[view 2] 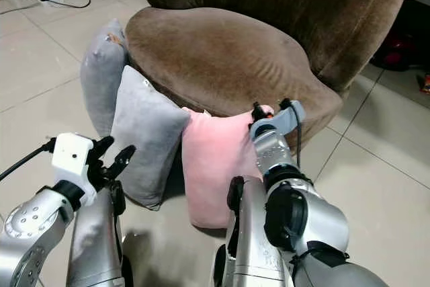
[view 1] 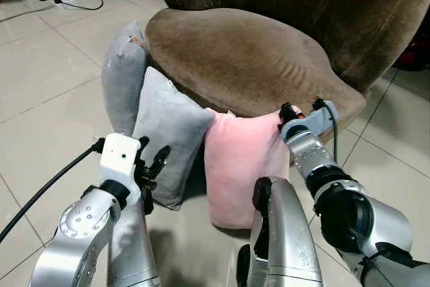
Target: Move the pillow to the sofa from floor
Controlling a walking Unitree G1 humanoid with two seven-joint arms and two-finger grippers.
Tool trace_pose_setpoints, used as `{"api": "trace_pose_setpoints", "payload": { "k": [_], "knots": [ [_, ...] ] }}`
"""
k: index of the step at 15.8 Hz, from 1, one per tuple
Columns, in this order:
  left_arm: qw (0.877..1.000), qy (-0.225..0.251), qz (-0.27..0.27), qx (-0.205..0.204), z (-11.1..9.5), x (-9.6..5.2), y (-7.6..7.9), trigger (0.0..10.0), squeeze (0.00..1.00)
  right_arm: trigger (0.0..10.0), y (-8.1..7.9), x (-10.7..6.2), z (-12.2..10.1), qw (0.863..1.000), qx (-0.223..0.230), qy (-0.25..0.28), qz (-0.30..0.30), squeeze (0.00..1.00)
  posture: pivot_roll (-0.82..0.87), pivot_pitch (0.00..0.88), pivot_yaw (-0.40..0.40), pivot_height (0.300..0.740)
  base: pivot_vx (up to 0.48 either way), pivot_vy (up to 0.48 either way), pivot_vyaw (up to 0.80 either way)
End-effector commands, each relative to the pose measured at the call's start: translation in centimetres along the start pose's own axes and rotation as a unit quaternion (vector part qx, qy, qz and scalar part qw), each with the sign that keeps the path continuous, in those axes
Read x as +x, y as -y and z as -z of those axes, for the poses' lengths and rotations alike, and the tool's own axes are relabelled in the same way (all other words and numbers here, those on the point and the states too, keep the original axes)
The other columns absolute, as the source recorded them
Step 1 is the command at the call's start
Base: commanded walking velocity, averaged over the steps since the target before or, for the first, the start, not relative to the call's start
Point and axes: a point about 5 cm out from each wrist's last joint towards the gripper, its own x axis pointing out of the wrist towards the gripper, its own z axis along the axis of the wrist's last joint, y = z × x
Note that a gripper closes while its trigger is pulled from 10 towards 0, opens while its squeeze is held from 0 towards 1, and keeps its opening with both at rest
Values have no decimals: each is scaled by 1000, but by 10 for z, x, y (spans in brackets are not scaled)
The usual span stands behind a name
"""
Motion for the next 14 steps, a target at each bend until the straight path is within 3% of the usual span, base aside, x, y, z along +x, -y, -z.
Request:
{"api": "trace_pose_setpoints", "payload": {
  "k": [1,14],
  "knots": [
    [1000,1,9,-2,0,1,3,10000,0,0,-32,5,-36,996,-6,67,-66,0,25,0,-104,391,0,0,0],
    [1000,1,9,-2,0,1,3,10000,0,0,-32,5,-36,996,-6,67,-66,0,25,0,-104,391,0,0,0]
  ]
}}
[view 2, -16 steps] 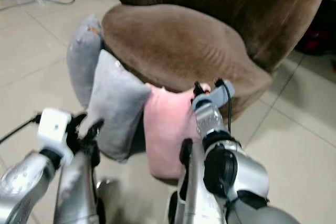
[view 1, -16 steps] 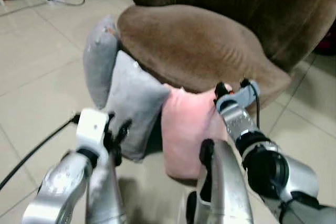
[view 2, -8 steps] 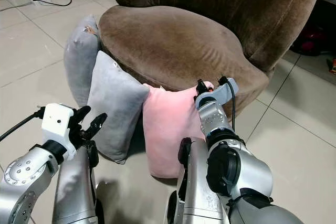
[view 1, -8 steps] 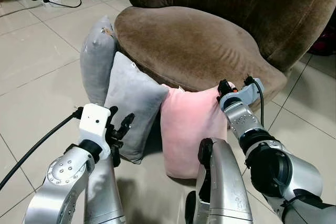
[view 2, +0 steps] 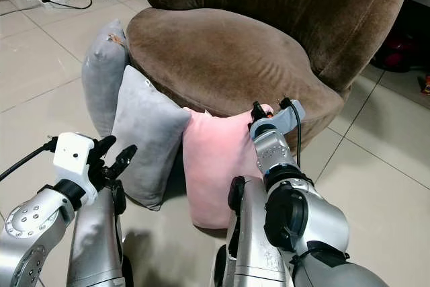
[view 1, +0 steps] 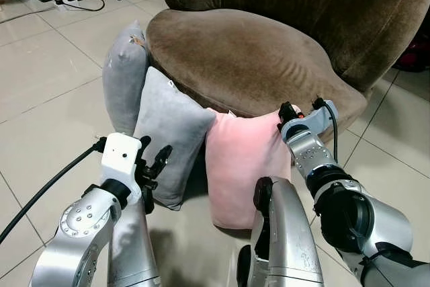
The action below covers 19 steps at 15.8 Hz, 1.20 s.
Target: Move the pillow to the sofa from floor
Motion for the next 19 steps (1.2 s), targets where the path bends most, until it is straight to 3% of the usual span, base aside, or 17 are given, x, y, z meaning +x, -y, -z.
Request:
{"api": "trace_pose_setpoints", "payload": {
  "k": [1,2,3,4,5,6,8,11,12,13,15,19],
  "knots": [
    [1000,1,8,-2,0,1,2,10000,0,0,-32,5,-36,996,-6,67,-62,0,25,0,-104,391,0,0,0],
    [1000,17,26,-2,1,4,2,10000,0,0,-33,5,-41,995,-7,73,-66,0,19,0,-100,391,0,0,0],
    [999,23,42,6,4,14,6,10000,0,0,-4,-5,-28,988,-123,54,-78,0,-97,0,-4,391,0,0,0],
    [999,23,42,6,4,14,6,10000,0,0,-4,-5,-28,988,-123,54,-78,0,-97,0,-4,391,0,0,0],
    [998,26,54,18,9,24,10,10000,0,0,24,-25,5,959,-261,-3,-110,0,-96,0,-6,391,0,0,0],
    [998,24,52,20,10,26,11,10000,0,0,31,-32,18,950,-290,-22,-117,0,-85,0,-13,391,0,0,0],
    [999,23,38,23,11,23,10,10000,0,0,40,-35,36,948,-297,-45,-102,0,-74,0,-21,391,0,0,0],
    [999,32,33,26,13,24,7,10000,0,0,37,-40,37,950,-288,-39,-114,0,-65,0,-28,391,0,0,0],
    [999,36,30,28,14,25,6,10000,0,10000,35,-44,38,944,-299,-46,-127,0,-65,0,-27,391,0,0,0],
    [999,37,28,28,15,25,6,10000,0,10000,33,-48,39,936,-318,-55,-144,0,-65,0,-26,391,0,0,0],
    [998,37,28,31,15,25,6,10000,0,10000,34,-49,38,940,-306,-47,-140,0,-64,0,-27,391,0,0,0],
    [998,40,27,33,17,24,6,10000,0,10000,40,-54,46,933,-329,-75,-128,0,-58,0,-36,426,0,0,0]
  ]
}}
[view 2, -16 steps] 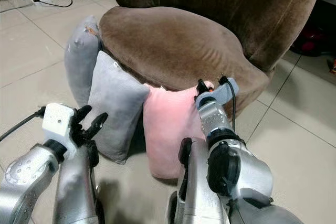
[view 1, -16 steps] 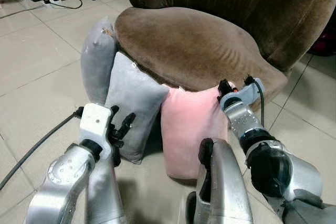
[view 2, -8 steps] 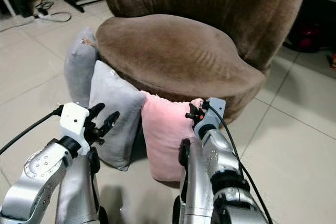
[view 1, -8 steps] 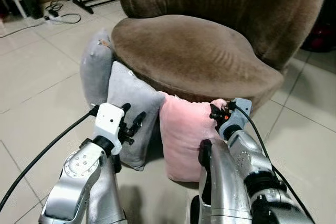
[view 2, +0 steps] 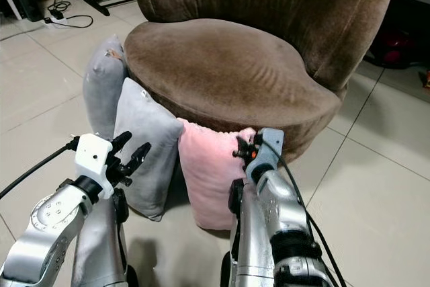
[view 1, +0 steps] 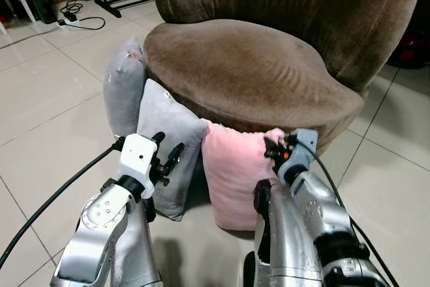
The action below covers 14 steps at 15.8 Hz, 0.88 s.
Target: Move the pillow to the sofa from floor
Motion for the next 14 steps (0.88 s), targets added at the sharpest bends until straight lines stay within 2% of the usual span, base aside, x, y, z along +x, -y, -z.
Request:
{"api": "trace_pose_setpoints", "payload": {
  "k": [1,7,11,14],
  "knots": [
    [1000,-2,-4,4,2,0,-1,10000,0,10000,-6,1,-6,1000,-12,2,-12,0,-58,0,-36,431,0,0,0],
    [1000,-4,-19,8,3,2,-1,10000,0,10000,-4,2,-3,1000,-19,-21,-3,0,-46,0,-51,501,0,0,0],
    [1000,-3,-26,11,4,3,-4,10000,0,10000,-3,3,-3,999,-22,-24,2,0,-42,0,-57,531,0,0,0],
    [999,-3,-30,14,4,3,-5,10000,0,10000,3,4,-1,999,-27,-36,24,0,-38,0,-60,561,0,0,0]
  ]
}}
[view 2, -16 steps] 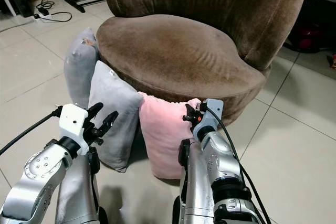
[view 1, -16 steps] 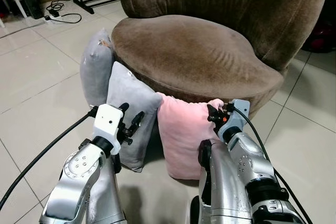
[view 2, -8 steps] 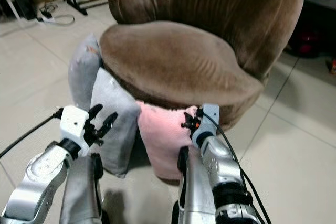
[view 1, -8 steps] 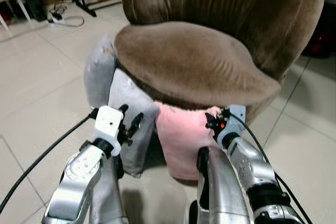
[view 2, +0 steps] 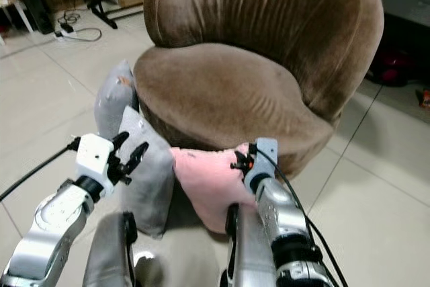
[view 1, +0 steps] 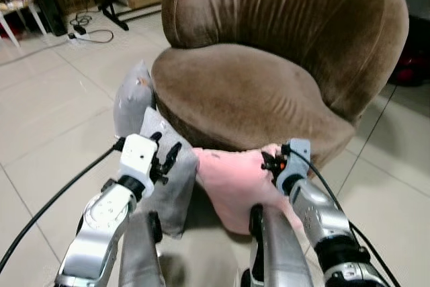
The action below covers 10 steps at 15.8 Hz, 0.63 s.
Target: Move the pillow to the sofa from floor
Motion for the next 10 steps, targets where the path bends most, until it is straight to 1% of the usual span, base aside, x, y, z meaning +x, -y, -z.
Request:
{"api": "trace_pose_setpoints", "payload": {
  "k": [1,5,7,10],
  "knots": [
    [1000,1,-8,3,0,-1,-3,10000,0,10000,-2,3,-18,1000,-10,29,-2,0,-39,0,-60,571,0,0,0],
    [1000,1,-9,4,1,0,-2,10000,0,10000,-1,2,-15,1000,-8,24,2,0,-46,0,-58,611,0,0,0],
    [1000,0,-7,4,2,0,0,10000,0,10000,3,2,-11,1000,-2,16,10,0,-50,0,-59,646,0,0,0],
    [1000,1,-5,4,1,0,1,10000,0,10000,4,2,-9,1000,3,12,14,0,-52,0,-58,686,0,0,0]
  ]
}}
